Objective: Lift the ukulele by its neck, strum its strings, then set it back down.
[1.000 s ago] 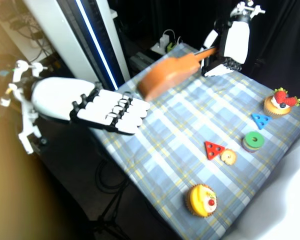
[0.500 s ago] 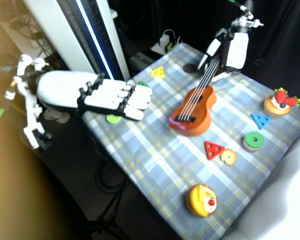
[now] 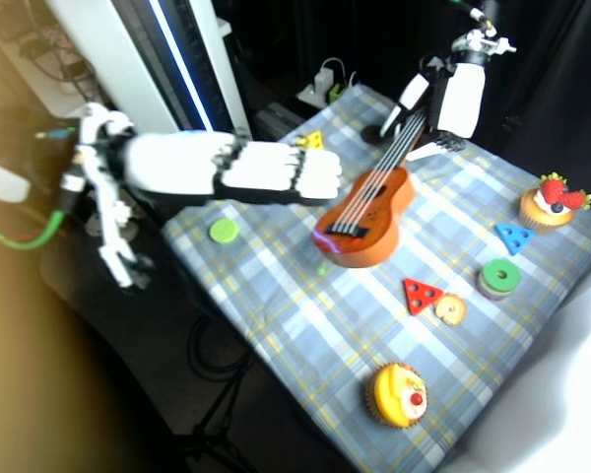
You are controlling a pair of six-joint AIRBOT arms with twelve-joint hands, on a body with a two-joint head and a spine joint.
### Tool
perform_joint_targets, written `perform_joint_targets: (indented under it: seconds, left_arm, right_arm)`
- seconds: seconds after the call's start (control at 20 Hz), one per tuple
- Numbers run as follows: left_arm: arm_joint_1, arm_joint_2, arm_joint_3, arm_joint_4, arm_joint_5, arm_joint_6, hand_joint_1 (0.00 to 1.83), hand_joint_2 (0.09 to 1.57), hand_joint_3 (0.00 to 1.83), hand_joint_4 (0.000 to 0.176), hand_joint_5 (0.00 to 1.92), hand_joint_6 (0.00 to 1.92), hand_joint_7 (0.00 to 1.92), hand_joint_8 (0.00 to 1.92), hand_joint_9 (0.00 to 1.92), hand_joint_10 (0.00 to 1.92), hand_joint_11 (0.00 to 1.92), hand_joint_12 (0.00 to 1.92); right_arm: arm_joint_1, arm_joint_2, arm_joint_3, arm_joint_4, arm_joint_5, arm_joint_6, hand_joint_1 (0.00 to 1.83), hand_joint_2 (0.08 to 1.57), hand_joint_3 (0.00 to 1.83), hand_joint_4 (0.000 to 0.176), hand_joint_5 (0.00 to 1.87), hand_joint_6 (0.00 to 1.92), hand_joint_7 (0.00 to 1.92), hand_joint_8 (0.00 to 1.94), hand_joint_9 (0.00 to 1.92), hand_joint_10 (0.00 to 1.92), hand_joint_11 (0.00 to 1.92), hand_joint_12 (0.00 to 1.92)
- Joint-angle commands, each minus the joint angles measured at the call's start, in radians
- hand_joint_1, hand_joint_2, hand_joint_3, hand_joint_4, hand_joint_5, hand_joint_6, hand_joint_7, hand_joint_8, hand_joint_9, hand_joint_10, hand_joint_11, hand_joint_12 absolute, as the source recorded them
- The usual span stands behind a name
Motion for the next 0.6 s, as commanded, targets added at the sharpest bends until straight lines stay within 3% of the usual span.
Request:
perform_joint_targets:
  seconds: [0.0, 0.1, 0.15, 0.25, 0.3, 0.35, 0.4, 0.45, 0.55]
  left_arm:
    - [-0.015, -0.002, 0.005, -0.058, 0.014, -0.008, 1.40, 0.96, 0.55, 0.000, 1.10, 1.92, 1.19, 1.92, 1.24, 1.92, 1.37, 1.92]
    - [-0.015, -0.004, 0.005, -0.061, 0.013, -0.007, 1.39, 0.95, 0.54, 0.000, 1.06, 1.92, 1.16, 1.92, 1.21, 1.92, 1.36, 1.92]
    - [-0.015, -0.005, 0.005, -0.063, 0.012, -0.007, 1.40, 0.95, 0.54, 0.000, 1.06, 1.92, 1.16, 1.92, 1.20, 1.92, 1.34, 1.92]
    - [-0.014, -0.007, 0.006, -0.068, 0.012, -0.003, 1.39, 0.95, 0.54, 0.000, 1.05, 1.92, 1.14, 1.92, 1.17, 1.92, 1.31, 1.92]
    - [-0.015, -0.008, 0.006, -0.071, 0.012, -0.001, 1.39, 0.95, 0.53, 0.000, 1.05, 1.92, 1.15, 1.92, 1.17, 1.92, 1.30, 1.92]
    - [-0.015, -0.008, 0.006, -0.075, 0.012, 0.002, 1.41, 0.96, 0.49, 0.000, 1.02, 1.92, 1.13, 1.92, 1.16, 1.92, 1.30, 1.92]
    - [-0.015, -0.009, 0.006, -0.078, 0.012, 0.004, 1.40, 0.97, 0.48, 0.000, 1.01, 1.92, 1.13, 1.92, 1.15, 1.92, 1.28, 1.92]
    - [-0.015, -0.009, 0.005, -0.081, 0.011, 0.006, 1.39, 0.98, 0.48, 0.000, 1.02, 1.92, 1.14, 1.92, 1.16, 1.92, 1.28, 1.92]
    - [-0.014, -0.009, 0.005, -0.088, 0.011, 0.010, 1.39, 0.96, 0.51, 0.000, 1.03, 1.92, 1.15, 1.92, 1.17, 1.92, 1.30, 1.92]
  right_arm:
    - [0.030, -0.006, 0.007, 0.003, 0.074, -0.015, 0.39, 1.30, 0.00, 0.043, 0.13, 0.03, 0.00, 0.00, 0.00, 0.00, 0.00, 0.00]
    - [0.066, -0.027, 0.013, -0.003, 0.028, -0.057, 0.36, 1.21, 0.00, 0.117, 0.21, 0.03, 0.00, 0.00, 0.00, 0.00, 0.00, 0.00]
    - [0.081, -0.036, 0.015, -0.006, 0.006, -0.073, 0.33, 1.19, 0.00, 0.121, 0.23, 0.03, 0.00, 0.00, 0.00, 0.00, 0.00, 0.00]
    - [0.110, -0.059, 0.026, -0.022, -0.036, -0.084, 0.12, 1.20, 0.00, 0.040, 0.30, 0.05, 0.00, 0.00, 0.00, 0.00, 0.00, 0.00]
    - [0.122, -0.073, 0.035, -0.031, -0.060, -0.084, 0.15, 1.20, 0.00, 0.035, 0.33, 0.06, 0.00, 0.00, 0.00, 0.00, 0.00, 0.00]
    - [0.131, -0.076, 0.042, -0.039, -0.083, -0.084, 0.12, 1.19, 0.00, 0.043, 0.34, 0.06, 0.00, 0.00, 0.00, 0.00, 0.00, 0.00]
    - [0.140, -0.088, 0.049, -0.050, -0.108, -0.084, 0.46, 1.28, 0.01, 0.055, 0.29, 0.03, 0.00, 0.00, 0.00, 0.00, 0.00, 0.00]
    - [0.144, -0.101, 0.056, -0.060, -0.128, -0.085, 0.62, 1.30, 0.01, 0.062, 0.28, 0.02, 0.00, 0.00, 0.00, 0.00, 0.00, 0.00]
    - [0.146, -0.121, 0.066, -0.071, -0.159, -0.085, 0.61, 1.30, 0.00, 0.031, 0.30, 0.02, 0.00, 0.00, 0.00, 0.00, 0.00, 0.00]
